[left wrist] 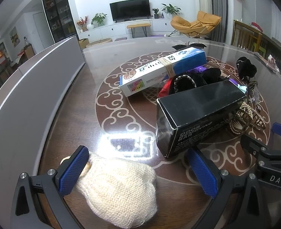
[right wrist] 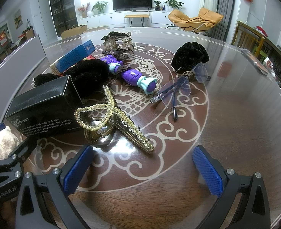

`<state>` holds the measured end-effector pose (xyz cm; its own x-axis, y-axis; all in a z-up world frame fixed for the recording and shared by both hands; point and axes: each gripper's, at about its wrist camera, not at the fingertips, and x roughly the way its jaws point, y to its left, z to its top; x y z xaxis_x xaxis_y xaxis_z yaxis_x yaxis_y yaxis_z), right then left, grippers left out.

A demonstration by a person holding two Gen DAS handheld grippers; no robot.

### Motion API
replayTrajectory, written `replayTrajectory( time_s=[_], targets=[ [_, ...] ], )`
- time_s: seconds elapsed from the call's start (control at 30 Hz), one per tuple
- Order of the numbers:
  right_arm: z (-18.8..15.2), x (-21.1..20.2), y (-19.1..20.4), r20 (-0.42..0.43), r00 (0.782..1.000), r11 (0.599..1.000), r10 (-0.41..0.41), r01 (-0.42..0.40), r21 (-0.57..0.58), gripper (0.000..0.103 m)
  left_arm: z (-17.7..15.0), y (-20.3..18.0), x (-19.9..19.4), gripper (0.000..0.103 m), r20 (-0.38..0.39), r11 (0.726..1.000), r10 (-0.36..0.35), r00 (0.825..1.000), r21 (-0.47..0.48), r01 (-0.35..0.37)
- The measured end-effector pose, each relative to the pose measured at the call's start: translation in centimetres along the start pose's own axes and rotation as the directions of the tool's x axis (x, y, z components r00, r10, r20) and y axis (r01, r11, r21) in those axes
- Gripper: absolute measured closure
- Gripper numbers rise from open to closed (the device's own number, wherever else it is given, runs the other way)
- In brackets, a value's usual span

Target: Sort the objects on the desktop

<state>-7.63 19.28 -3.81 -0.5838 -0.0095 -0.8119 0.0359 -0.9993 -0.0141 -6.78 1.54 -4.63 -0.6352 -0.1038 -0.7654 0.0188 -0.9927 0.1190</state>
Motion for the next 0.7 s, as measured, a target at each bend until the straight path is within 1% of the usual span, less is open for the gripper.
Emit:
replayTrajectory(
  time_s=[0.7],
  targets=[
    [0.00,-0.01,0.00,0.000,1.000,1.000,0.000,0.000,-0.001,0.000,-0.09,-0.06,0.04,0.000,0.003,1.000,-0.005,1.000,-0.005,0.005]
  ],
)
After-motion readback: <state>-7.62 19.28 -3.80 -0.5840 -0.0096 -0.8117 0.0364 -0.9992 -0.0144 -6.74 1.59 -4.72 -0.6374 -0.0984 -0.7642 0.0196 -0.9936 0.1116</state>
